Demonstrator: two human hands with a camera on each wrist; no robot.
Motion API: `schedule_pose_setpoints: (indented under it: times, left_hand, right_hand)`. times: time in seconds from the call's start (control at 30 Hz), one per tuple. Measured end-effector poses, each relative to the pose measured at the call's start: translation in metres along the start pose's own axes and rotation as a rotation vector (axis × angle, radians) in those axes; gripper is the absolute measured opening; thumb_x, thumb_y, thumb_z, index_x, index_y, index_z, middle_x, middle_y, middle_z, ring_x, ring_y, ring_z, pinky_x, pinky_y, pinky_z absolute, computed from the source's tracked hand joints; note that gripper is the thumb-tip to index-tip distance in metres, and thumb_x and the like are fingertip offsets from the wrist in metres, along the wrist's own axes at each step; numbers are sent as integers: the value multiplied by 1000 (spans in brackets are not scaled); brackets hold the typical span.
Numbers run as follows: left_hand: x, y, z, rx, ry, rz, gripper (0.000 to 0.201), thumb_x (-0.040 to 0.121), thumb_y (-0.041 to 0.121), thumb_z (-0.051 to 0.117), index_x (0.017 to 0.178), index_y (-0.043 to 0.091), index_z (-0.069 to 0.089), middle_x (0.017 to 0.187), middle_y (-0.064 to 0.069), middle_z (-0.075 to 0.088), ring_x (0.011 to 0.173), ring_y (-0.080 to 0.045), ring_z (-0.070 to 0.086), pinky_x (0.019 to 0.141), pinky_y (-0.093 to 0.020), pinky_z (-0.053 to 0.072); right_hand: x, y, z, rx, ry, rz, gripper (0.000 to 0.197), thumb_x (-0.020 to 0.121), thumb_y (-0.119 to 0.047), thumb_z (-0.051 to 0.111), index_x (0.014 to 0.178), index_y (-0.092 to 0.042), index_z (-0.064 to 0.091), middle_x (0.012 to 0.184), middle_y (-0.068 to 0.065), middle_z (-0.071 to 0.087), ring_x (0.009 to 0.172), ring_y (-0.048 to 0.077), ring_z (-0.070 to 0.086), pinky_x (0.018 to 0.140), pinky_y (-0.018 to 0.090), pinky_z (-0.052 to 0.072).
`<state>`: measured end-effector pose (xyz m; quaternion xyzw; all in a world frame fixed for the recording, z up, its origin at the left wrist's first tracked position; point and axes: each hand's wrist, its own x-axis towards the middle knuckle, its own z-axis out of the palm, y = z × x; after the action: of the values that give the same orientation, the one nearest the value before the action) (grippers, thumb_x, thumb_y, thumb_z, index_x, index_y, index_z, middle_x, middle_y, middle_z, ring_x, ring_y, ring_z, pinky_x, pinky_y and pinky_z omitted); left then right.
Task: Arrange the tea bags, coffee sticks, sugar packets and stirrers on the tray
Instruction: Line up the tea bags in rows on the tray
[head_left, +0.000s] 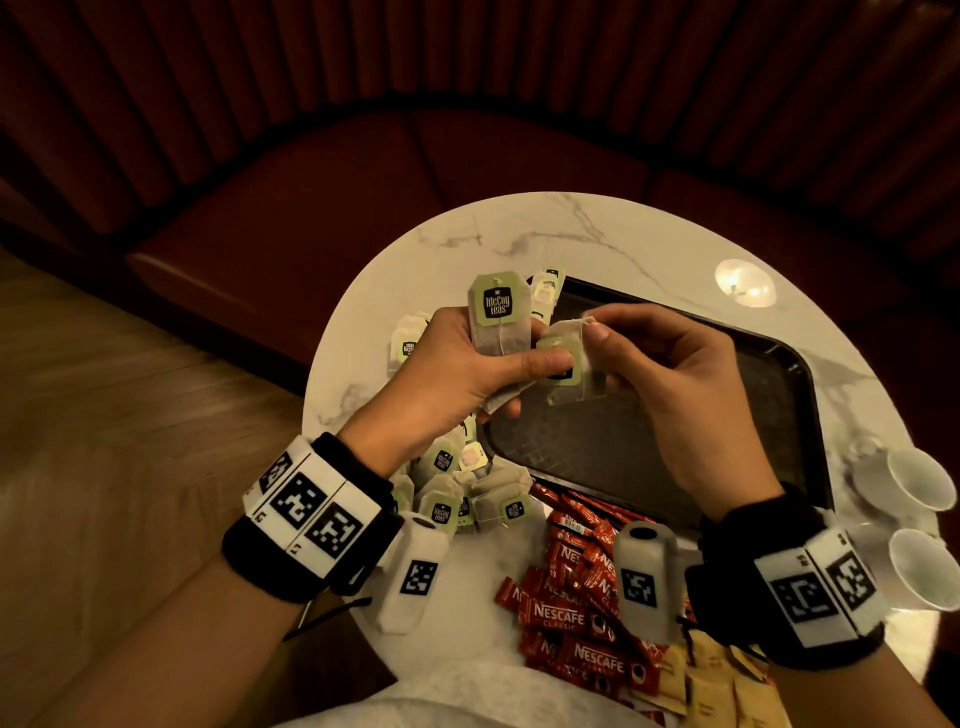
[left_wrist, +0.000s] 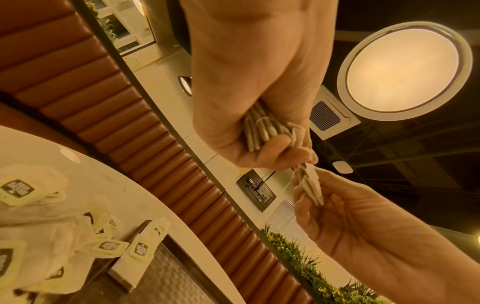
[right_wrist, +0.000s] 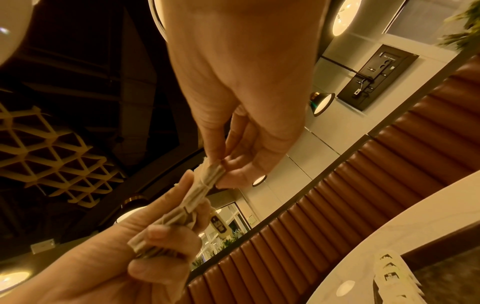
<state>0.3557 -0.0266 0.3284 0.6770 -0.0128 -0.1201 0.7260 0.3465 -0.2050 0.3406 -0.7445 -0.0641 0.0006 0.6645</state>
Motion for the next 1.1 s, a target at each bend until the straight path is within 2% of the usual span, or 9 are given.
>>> schedule_pose_setpoints:
  times: [0.1, 0.3, 0.5, 0.6, 0.7, 0.83, 0.97, 1.03, 1.1]
  left_hand:
    - [0, -1, 0, 20, 17, 5, 14, 78, 16, 76, 89, 11, 68, 74, -8, 70, 46, -11, 57, 41, -19, 42]
    - [0, 0, 0, 36, 26, 17, 14, 81, 16, 75, 92, 11, 69, 76, -10, 71, 45, -12, 56, 42, -19, 43]
    - [1, -2, 2, 43, 39, 32, 21, 80, 15, 76, 96, 2, 70, 77, -9, 70, 47, -3, 58, 43, -14, 42]
    - [2, -3, 2, 46, 47, 36, 14, 80, 16, 76, 91, 9, 71, 71, -4, 70, 46, -2, 58, 43, -16, 43]
    - [2, -4, 1, 9, 57, 24, 13, 76, 20, 77, 86, 14, 70, 60, 3, 67, 42, -5, 55, 41, -16, 41]
    - [3, -7, 0, -75, 67, 12, 30, 73, 33, 73, 92, 10, 69, 61, 1, 66, 42, -11, 53, 38, -17, 38]
    - [6, -9, -1, -125, 91, 45, 28, 85, 29, 67, 97, 3, 69, 67, -5, 68, 43, -13, 52, 37, -18, 36]
    - [8, -10, -3, -127, 93, 44, 29, 89, 26, 65, 97, -2, 68, 70, -12, 67, 44, -13, 51, 37, -19, 37]
    - [9, -12, -4, -127, 86, 31, 30, 91, 26, 64, 94, -4, 68, 71, -18, 64, 44, -14, 52, 39, -19, 37]
  right_hand:
    - [-1, -1, 1, 14, -3, 4, 10, 89, -16, 66, 96, -20, 72, 92, -7, 76, 80, 4, 68, 63, 13, 50]
    - [0, -1, 0, 17, 0, 10, 12, 87, -20, 66, 97, -21, 72, 93, -9, 75, 81, 2, 68, 63, 11, 49]
    - [0, 0, 3, 40, -20, 10, 13, 89, -20, 63, 99, -19, 71, 94, -7, 75, 80, 3, 67, 62, 14, 50]
    - [0, 2, 3, 104, -89, 58, 19, 91, -24, 59, 106, -23, 70, 103, -2, 74, 90, 11, 68, 64, 18, 52]
    - [-1, 4, 1, 222, -171, 119, 30, 86, -17, 61, 115, -18, 65, 106, 3, 73, 97, 18, 71, 69, 21, 57]
    - [1, 9, 2, 249, -173, 115, 34, 83, -13, 63, 117, -13, 62, 99, 5, 74, 94, 18, 71, 72, 23, 56]
    - [2, 17, 1, 249, -168, 130, 35, 80, -17, 67, 115, -16, 64, 100, 6, 75, 97, 20, 71, 80, 25, 55]
    - [2, 22, -1, 227, -172, 141, 32, 77, -21, 71, 109, -18, 69, 103, 6, 75, 100, 20, 70, 86, 27, 55]
    - [2, 27, -2, 194, -166, 152, 24, 76, -20, 72, 101, -17, 73, 104, 7, 75, 98, 19, 70, 86, 25, 54]
